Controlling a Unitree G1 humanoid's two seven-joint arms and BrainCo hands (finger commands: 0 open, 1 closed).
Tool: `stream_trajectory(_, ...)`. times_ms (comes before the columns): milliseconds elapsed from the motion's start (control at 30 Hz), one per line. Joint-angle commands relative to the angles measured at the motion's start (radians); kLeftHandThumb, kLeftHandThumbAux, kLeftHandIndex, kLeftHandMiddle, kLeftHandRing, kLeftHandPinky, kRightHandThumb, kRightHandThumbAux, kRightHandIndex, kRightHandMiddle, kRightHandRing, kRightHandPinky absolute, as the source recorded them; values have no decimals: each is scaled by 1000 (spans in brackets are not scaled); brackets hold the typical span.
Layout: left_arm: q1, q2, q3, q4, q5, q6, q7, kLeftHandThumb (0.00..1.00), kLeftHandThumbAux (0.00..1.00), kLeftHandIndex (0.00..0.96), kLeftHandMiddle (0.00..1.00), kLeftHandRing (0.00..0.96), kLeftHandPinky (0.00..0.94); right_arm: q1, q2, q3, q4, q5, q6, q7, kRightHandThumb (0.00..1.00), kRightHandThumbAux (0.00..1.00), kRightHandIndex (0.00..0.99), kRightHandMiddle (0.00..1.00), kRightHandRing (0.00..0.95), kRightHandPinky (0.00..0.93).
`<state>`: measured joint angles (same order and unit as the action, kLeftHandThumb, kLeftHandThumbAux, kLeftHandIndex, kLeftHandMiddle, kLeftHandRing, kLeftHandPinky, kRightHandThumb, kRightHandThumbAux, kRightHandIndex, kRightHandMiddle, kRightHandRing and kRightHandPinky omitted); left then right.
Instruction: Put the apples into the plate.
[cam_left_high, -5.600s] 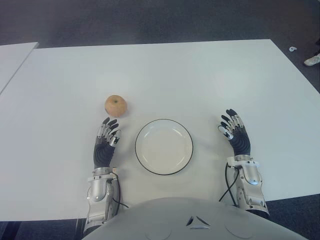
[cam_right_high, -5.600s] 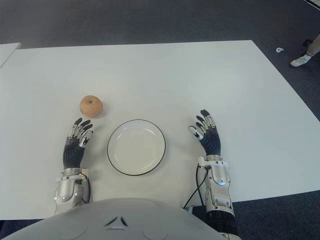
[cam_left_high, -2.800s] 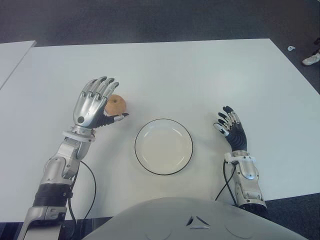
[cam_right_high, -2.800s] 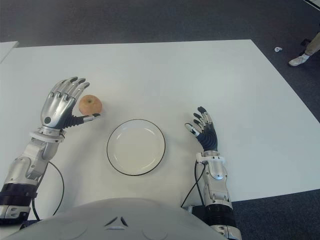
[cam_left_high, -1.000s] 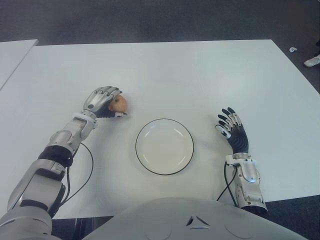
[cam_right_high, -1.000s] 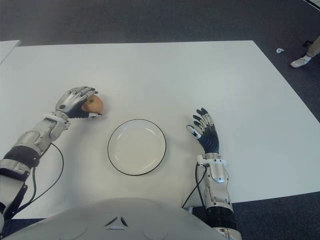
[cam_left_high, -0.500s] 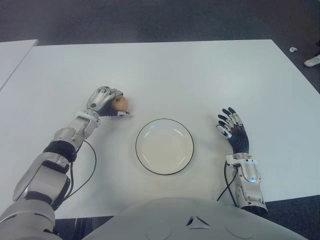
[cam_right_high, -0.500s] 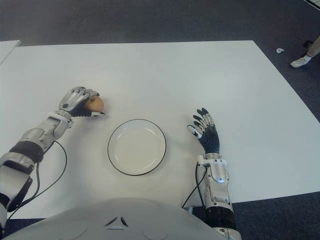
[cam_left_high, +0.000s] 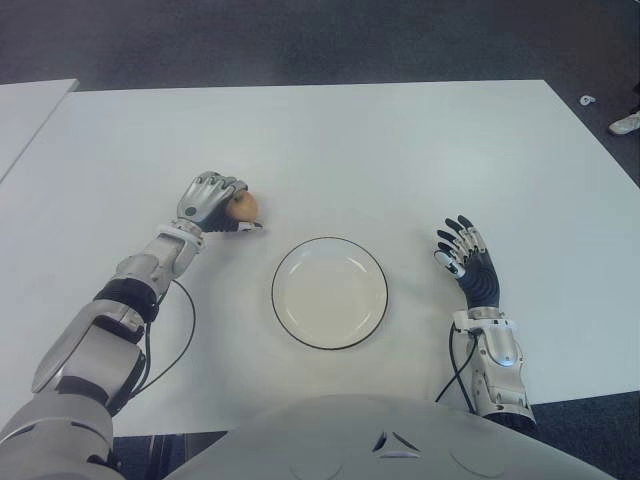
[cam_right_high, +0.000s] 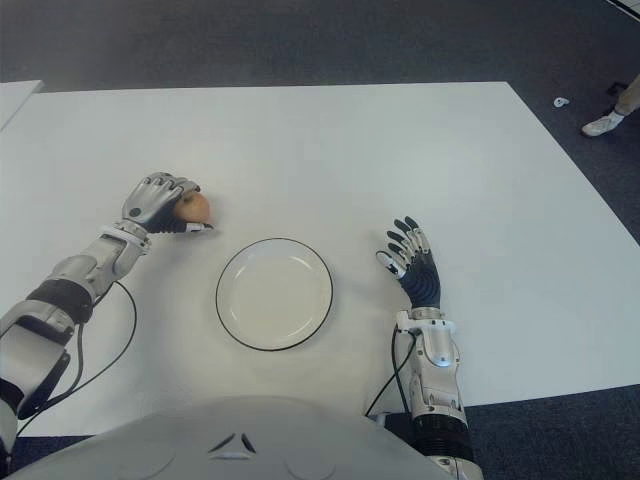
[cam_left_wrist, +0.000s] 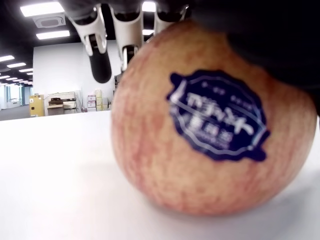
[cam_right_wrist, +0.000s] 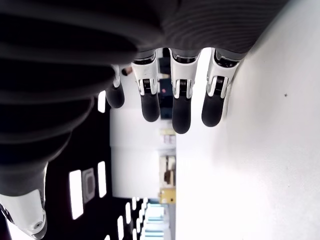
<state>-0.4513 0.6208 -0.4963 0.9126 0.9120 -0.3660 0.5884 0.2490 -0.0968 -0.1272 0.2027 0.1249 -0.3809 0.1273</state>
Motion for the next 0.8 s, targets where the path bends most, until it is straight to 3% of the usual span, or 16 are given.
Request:
stream_trajectory(33,22,-21,-29,35,2,4,-15,852,663,416,522,750,722,76,20,-1,70,14,93,1,268,635,63,165,199,233)
stream_trajectory(333,23,-16,-47,32,3,-7,29,856,663,412,516,763,719,73,28,-8,74,19,73,3,273,628,69,174,207,238)
stream_trajectory(533,26,-15,-44,36,-18,-36,42,855,665,409,511,759,626,76,27,-7,66,13,73,-3,270,634,66,175,204,227)
stream_trajectory(800,25,-9,-55,40,-9,-52,100,855,665,409,510,756,635,74,24,-6,58,8,81,-6,263,630,61,165,191,214)
